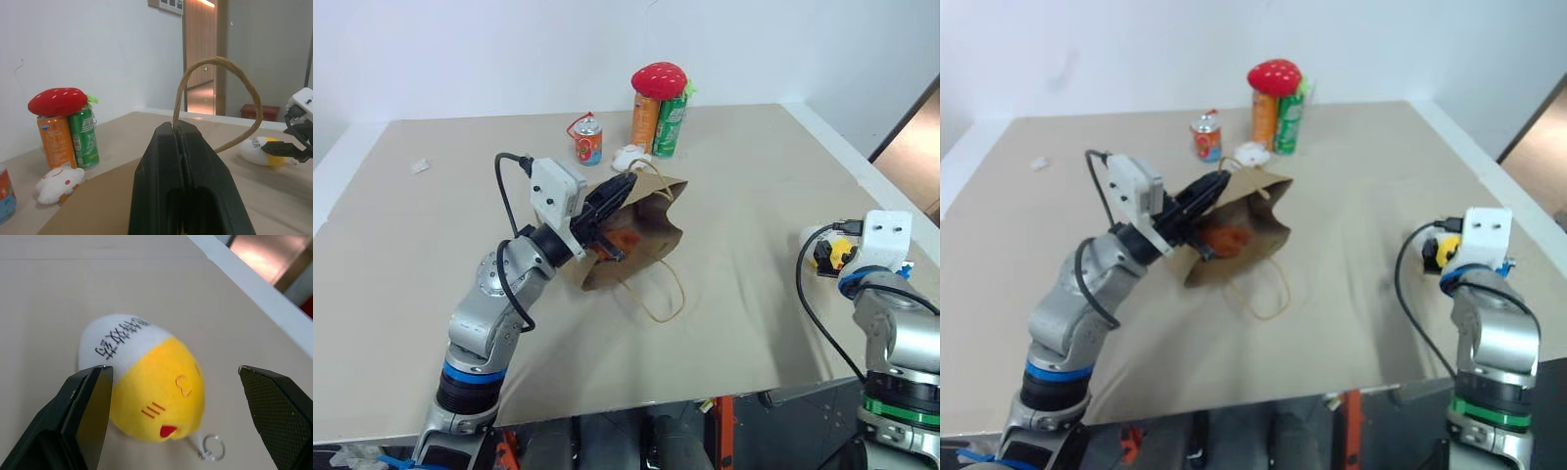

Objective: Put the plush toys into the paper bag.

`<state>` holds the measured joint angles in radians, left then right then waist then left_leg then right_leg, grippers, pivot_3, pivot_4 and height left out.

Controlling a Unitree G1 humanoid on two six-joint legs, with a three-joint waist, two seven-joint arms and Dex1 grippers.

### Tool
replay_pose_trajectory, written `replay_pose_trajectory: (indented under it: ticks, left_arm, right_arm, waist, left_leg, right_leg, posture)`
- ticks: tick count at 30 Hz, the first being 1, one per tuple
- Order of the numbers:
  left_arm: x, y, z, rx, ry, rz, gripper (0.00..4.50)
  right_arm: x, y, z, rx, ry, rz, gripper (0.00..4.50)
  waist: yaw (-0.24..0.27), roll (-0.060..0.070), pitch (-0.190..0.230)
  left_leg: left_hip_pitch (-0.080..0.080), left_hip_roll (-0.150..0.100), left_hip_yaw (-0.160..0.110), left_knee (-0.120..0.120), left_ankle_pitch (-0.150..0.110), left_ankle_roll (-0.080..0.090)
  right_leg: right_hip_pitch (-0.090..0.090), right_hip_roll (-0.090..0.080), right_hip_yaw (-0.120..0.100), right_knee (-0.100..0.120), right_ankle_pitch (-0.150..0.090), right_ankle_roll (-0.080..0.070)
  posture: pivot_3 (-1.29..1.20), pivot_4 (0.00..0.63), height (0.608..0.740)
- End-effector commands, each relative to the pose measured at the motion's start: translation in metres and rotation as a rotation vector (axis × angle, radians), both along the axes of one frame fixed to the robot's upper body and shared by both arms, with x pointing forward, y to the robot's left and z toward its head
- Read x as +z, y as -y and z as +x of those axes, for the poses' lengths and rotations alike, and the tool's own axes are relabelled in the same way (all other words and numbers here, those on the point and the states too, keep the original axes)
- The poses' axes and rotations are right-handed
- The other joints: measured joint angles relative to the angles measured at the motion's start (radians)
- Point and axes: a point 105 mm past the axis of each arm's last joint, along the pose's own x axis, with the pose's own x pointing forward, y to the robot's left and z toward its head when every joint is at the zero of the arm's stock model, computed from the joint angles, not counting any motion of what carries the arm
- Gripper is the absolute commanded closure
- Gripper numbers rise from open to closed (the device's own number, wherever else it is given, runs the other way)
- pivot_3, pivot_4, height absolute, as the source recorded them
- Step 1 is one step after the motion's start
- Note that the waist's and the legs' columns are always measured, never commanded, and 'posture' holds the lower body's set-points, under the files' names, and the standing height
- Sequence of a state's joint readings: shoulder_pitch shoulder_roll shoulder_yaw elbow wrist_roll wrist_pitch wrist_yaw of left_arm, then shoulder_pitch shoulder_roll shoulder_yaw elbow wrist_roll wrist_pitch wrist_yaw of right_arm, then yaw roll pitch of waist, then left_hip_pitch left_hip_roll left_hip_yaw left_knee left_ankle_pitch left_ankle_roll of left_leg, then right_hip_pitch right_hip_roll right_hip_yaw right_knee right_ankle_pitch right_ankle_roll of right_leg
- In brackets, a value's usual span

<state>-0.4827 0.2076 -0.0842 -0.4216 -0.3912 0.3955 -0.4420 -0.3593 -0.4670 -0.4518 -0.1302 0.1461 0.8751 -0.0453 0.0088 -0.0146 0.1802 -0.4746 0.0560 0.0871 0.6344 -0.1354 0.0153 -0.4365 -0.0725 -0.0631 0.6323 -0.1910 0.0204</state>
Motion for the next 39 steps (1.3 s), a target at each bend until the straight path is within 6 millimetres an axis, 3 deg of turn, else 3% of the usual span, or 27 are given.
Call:
replay_pose_trajectory:
  ticks: [1, 3, 12, 16, 19, 22, 25, 29, 32, 34, 39]
  left_arm:
    - [0.012, 0.002, -0.008, -0.007, 0.060, -0.014, 4.50]
    - [0.012, 0.001, -0.008, -0.006, 0.060, -0.012, 4.50]
    - [0.012, -0.001, -0.007, 0.002, 0.061, -0.005, 4.50]
    - [0.013, 0.000, -0.006, 0.002, 0.062, -0.002, 4.50]
    - [0.014, -0.001, -0.005, -0.001, 0.064, 0.002, 4.50]
    - [0.014, -0.003, -0.003, 0.004, 0.069, 0.009, 4.50]
    - [0.017, -0.004, 0.000, 0.022, 0.077, -0.001, 4.50]
    - [0.020, -0.005, 0.002, 0.036, 0.088, -0.014, 4.50]
    - [0.022, -0.005, 0.003, 0.042, 0.094, -0.022, 4.50]
    - [0.024, -0.007, 0.004, 0.049, 0.097, -0.026, 4.50]
    - [0.025, -0.005, 0.004, 0.047, 0.099, -0.031, 4.50]
  right_arm:
    - [-0.003, 0.007, -0.001, -0.024, 0.019, 0.004, 0.30]
    - [-0.010, 0.007, 0.000, -0.008, 0.005, 0.026, 0.63]
    - [-0.017, 0.012, 0.004, 0.026, -0.009, 0.033, 4.45]
    - [-0.007, 0.004, 0.010, 0.102, 0.019, 0.042, 4.45]
    - [0.031, -0.020, 0.020, 0.326, 0.049, -0.066, 4.45]
    - [0.071, -0.065, 0.018, 0.669, 0.054, -0.096, 4.45]
    - [0.096, -0.116, -0.006, 1.068, 0.019, -0.138, 4.45]
    - [0.110, -0.162, -0.034, 1.376, -0.027, -0.058, 4.45]
    - [0.106, -0.189, -0.049, 1.526, -0.070, 0.023, 4.45]
    - [0.104, -0.200, -0.046, 1.544, -0.047, 0.038, 4.45]
    - [0.104, -0.218, -0.012, 1.491, 0.077, 0.009, 4.45]
  waist:
    - [-0.001, 0.000, 0.000]
    - [-0.001, 0.000, 0.000]
    - [-0.001, 0.000, 0.000]
    - [-0.001, 0.000, 0.000]
    - [-0.001, 0.001, 0.000]
    - [-0.003, 0.002, 0.000]
    - [-0.002, 0.002, 0.001]
    - [-0.001, -0.003, 0.001]
    - [0.000, -0.003, 0.001]
    - [0.000, -0.004, 0.001]
    - [-0.002, -0.004, 0.002]
  left_leg:
    - [0.000, 0.000, 0.001, 0.000, 0.000, 0.000]
    - [0.000, 0.000, 0.001, 0.000, 0.000, 0.000]
    - [0.000, 0.000, 0.001, 0.000, 0.000, 0.000]
    - [0.001, 0.000, 0.001, 0.000, 0.000, 0.001]
    - [0.001, -0.001, 0.002, 0.000, 0.001, 0.001]
    - [0.001, -0.001, 0.003, 0.000, 0.001, 0.002]
    - [0.001, -0.001, 0.002, -0.001, 0.000, 0.002]
    - [0.001, 0.001, -0.001, -0.001, 0.000, 0.001]
    - [0.001, 0.002, -0.001, -0.001, 0.000, 0.001]
    - [0.001, 0.001, -0.001, 0.000, -0.001, 0.001]
    - [0.001, 0.001, 0.001, 0.001, -0.001, 0.000]
  right_leg:
    - [0.000, 0.000, 0.001, 0.000, 0.000, 0.000]
    - [0.000, 0.000, 0.001, 0.000, 0.001, 0.000]
    - [0.000, 0.000, 0.002, 0.000, 0.001, 0.000]
    - [0.000, 0.000, 0.002, 0.000, 0.001, 0.000]
    - [-0.001, 0.000, 0.004, 0.000, 0.001, 0.001]
    - [-0.002, 0.000, 0.006, 0.000, 0.002, 0.001]
    - [-0.003, 0.003, 0.008, 0.000, 0.002, 0.001]
    - [-0.002, 0.006, 0.007, 0.000, 0.001, -0.001]
    - [-0.002, 0.006, 0.008, 0.000, 0.001, -0.001]
    - [-0.002, 0.005, 0.008, 0.000, 0.001, -0.001]
    - [-0.003, 0.005, 0.008, 0.000, 0.002, -0.002]
  posture:
    - [0.00, 0.150, 0.740]
    - [0.00, 0.150, 0.740]
    - [0.00, 0.150, 0.740]
    - [0.00, 0.150, 0.740]
    - [0.00, 0.150, 0.740]
    - [0.00, 0.150, 0.740]
    - [0.00, 0.150, 0.740]
    - [0.00, 0.150, 0.740]
    - [0.00, 0.150, 0.740]
    - [0.00, 0.150, 0.740]
    - [0.00, 0.150, 0.740]
